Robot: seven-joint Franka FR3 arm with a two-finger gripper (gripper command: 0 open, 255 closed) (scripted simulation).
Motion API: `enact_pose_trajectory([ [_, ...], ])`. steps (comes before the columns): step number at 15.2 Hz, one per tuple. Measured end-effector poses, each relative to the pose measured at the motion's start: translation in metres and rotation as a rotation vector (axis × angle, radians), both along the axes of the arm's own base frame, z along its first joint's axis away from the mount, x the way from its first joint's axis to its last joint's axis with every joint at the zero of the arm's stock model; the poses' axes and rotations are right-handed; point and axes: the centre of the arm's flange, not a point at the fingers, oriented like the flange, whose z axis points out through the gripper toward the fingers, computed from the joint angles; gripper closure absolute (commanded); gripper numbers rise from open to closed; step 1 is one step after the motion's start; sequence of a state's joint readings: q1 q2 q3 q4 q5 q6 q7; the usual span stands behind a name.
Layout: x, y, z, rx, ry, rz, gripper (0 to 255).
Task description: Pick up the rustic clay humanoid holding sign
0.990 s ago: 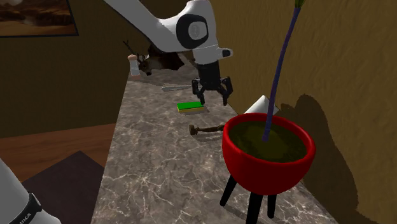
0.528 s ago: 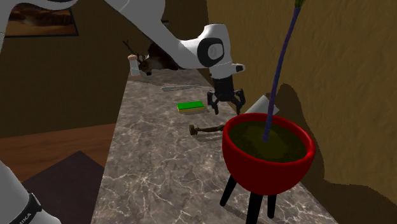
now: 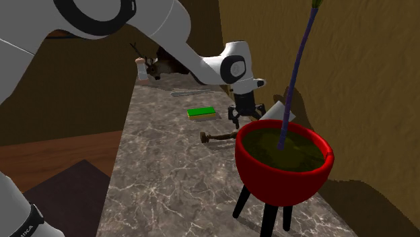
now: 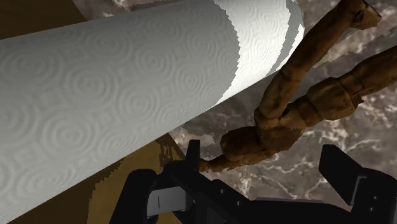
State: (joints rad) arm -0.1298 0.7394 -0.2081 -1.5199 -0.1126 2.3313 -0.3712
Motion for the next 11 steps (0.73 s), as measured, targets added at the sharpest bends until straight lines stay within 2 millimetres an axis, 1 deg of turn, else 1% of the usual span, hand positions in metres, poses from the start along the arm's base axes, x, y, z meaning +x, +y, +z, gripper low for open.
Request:
enact_pose_trajectory([
  [4,0.000,0.001,-0.021,0.000,0.000,0.000,0],
  [5,0.000,0.000,-0.023,0.000,0.000,0.000,255],
  [11,0.000,-0.001,-0.024,-0.001,-0.001,0.000,255],
])
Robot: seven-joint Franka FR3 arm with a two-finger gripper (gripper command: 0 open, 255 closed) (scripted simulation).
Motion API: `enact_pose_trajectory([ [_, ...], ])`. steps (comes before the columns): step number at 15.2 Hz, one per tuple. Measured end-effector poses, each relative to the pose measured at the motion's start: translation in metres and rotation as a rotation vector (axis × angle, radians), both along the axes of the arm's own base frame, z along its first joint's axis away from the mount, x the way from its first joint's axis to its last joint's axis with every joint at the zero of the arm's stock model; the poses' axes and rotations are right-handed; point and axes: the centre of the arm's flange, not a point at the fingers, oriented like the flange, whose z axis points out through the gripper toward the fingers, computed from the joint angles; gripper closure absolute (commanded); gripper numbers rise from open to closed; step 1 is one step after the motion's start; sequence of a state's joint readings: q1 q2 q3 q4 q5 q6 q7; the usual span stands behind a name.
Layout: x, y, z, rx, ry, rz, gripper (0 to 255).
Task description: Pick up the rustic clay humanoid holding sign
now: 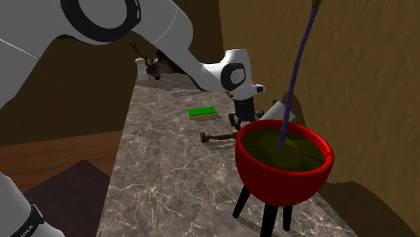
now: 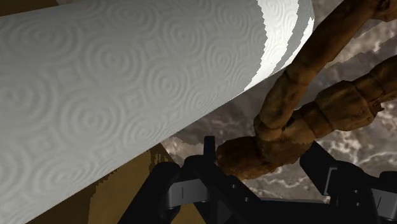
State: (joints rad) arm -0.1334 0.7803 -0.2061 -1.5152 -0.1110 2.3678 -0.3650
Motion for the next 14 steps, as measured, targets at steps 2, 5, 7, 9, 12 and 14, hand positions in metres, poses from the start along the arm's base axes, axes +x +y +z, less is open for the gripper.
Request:
enact_pose_trajectory([
  [2,0.000,0.000,0.000,0.000,0.000,0.000,255],
  [5,0.000,0.000,0.002,0.000,0.000,0.000,255],
  [7,0.000,0.001,0.010,0.001,0.000,0.001,255],
  [9,-0.001,0.001,0.020,0.001,0.000,0.001,255],
  [12,0.000,0.001,0.036,0.001,0.001,0.001,255],
  [14,0.000,0.001,0.046,0.001,0.001,0.001,255],
])
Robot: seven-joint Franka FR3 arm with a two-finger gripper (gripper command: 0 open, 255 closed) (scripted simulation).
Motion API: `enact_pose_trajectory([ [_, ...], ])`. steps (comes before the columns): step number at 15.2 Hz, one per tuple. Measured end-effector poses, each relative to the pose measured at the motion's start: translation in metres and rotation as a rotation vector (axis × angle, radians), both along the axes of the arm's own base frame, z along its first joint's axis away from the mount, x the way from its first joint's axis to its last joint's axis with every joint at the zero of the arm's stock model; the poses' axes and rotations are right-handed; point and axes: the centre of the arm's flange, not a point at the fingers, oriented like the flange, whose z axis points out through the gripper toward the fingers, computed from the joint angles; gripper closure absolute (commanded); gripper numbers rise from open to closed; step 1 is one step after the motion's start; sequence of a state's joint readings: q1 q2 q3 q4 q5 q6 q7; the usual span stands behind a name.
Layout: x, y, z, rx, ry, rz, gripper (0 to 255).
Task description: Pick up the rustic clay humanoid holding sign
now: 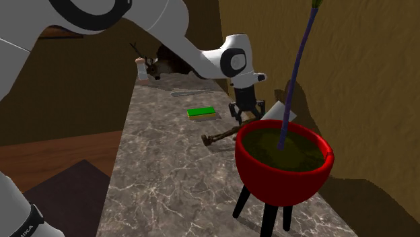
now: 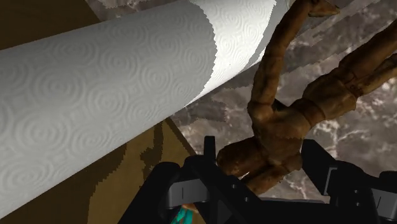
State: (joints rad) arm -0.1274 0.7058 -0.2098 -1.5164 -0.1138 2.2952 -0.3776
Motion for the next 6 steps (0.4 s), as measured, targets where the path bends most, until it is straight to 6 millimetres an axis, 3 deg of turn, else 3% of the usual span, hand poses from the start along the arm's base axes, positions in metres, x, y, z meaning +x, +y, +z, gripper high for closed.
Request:
enact_pose_trajectory([
  [6,-0.001,0.000,0.031,0.000,-0.001,0.000,255],
])
